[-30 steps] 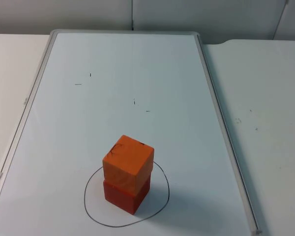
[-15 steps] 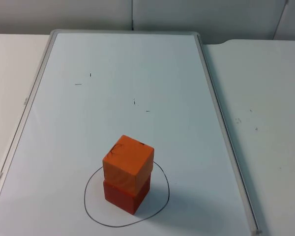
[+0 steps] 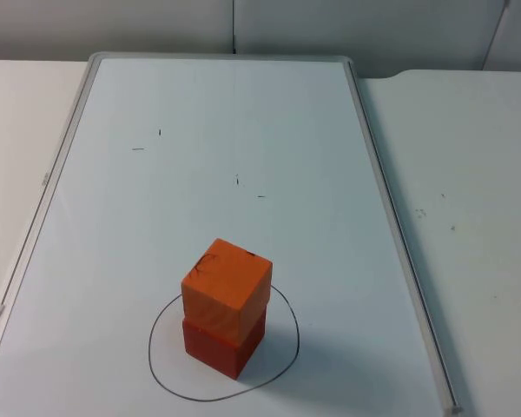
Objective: Pick up one cube with the left hand and another cube with the right hand. First place the cube in the right hand at the target position, then stack the cube in the left hand on top.
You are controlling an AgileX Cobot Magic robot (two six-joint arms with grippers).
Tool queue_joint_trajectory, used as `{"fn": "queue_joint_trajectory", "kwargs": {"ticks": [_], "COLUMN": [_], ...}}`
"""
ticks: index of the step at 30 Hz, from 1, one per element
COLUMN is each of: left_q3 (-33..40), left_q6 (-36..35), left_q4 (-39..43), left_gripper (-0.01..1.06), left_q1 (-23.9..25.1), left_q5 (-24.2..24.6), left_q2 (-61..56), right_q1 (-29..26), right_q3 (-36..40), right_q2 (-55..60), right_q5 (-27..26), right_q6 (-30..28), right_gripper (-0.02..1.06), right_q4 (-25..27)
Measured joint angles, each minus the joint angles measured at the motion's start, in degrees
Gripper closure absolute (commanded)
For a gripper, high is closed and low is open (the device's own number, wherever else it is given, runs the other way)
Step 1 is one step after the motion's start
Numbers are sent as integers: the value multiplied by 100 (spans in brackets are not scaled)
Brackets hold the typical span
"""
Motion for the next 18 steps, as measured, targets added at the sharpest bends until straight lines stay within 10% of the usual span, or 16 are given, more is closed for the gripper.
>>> {"fn": "queue_joint_trajectory", "kwargs": {"ticks": [18], "left_q3": [0], "left_q6": [0], "left_q4": [0], "left_gripper": [0], "left_q1": [0], "left_q5": [0], "left_q2": [0], "right_q1": [0], "right_q3": [0], "right_q2": [0], "right_q5": [0], "right_q6": [-14], "right_gripper": [0], "right_q4": [0]}}
